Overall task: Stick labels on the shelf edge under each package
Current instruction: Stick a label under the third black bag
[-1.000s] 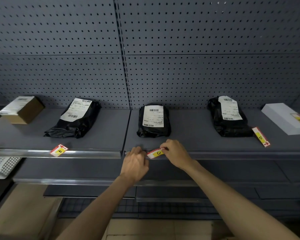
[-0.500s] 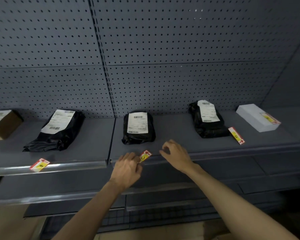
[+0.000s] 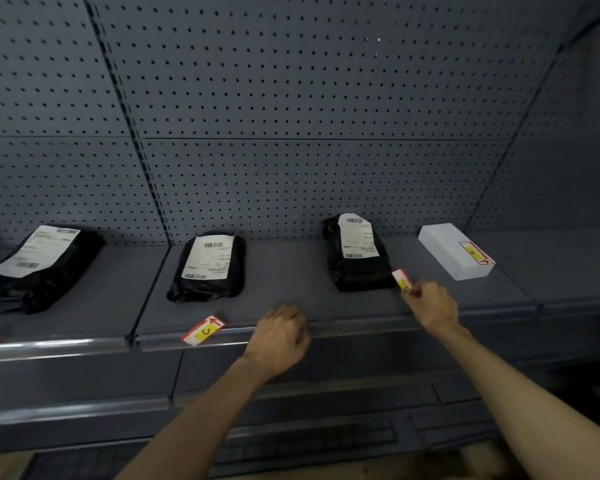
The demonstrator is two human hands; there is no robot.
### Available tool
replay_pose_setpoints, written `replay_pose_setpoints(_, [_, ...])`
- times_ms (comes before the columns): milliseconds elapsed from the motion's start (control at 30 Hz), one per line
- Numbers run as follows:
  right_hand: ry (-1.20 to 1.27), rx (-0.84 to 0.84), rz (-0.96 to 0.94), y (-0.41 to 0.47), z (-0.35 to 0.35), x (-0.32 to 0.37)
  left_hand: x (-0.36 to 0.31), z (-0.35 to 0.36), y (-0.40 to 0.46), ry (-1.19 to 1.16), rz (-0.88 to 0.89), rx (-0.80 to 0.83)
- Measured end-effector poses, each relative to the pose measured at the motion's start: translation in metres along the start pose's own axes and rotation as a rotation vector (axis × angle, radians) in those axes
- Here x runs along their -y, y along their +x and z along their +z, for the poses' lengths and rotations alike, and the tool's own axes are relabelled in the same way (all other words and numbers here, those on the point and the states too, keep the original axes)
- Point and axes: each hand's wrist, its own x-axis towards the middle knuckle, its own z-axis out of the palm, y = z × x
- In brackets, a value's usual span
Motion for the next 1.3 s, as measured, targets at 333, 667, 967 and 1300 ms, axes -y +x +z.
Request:
replay_pose_setpoints(333, [-0.067,0.134,-0.117,0.048,0.004,-0.047,-0.086,0.058,0.046,0.040,-0.056,0.070])
replay_pose_setpoints(667, [0.037,0.094,-0.125,0.050,0.014,-0.046,-0.089,0.068,0.036,0.114,-0.138,0.088])
replay_pose_setpoints(967, [0.161,0.082,-0.496,0.022,-0.009,-0.039,-0.102,0.070,0.033,0.142,-0.210,0.159])
replay_pose_setpoints(1300, [0.138,0.281,-0.706,0.006,0.003,-0.034,-0.103,0.074,0.039,0.107,-0.221,0.134])
